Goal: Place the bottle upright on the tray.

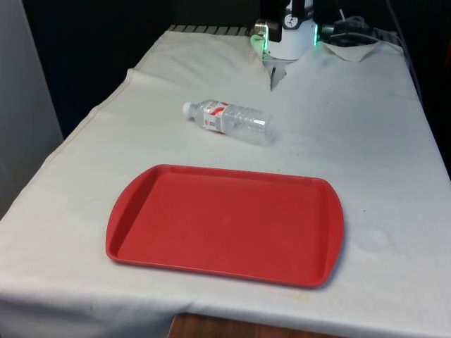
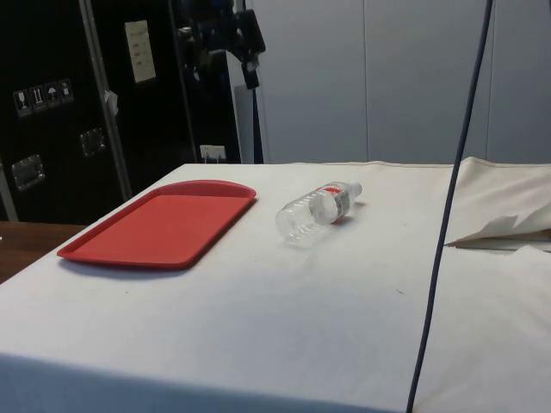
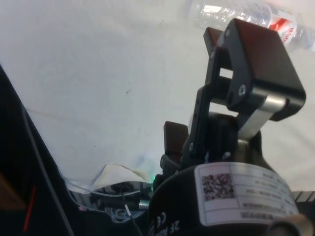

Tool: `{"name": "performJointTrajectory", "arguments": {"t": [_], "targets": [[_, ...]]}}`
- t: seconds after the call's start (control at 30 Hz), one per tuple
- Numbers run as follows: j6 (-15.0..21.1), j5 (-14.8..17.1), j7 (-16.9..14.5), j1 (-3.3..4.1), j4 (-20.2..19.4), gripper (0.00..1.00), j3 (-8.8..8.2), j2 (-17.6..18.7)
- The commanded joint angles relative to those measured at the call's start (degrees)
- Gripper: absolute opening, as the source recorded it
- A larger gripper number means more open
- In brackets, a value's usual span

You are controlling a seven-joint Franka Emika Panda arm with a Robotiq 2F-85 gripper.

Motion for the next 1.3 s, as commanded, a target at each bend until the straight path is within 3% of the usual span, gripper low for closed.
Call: {"name": "performJointTrajectory", "arguments": {"t": [0.0, 0.43, 0.47, 0.57, 1.07, 1.27], "targets": [[0.46, 0.52, -0.29, -0.17, -0.40, 1.00, -0.11, -0.34], [0.63, 0.52, -0.52, -0.69, -1.43, 1.00, -1.78, -0.46], [0.00, 0.00, -0.17, -0.46, -0.92, 1.00, -1.66, 0.00], [0.69, 0.46, -0.57, -0.80, -1.72, 1.00, -2.18, -0.46], [0.23, -0.06, -0.34, -0.69, -3.21, 1.00, -4.35, -0.06], [1.78, 0.00, -0.52, -0.86, -4.93, 1.00, -5.39, -0.46]]}}
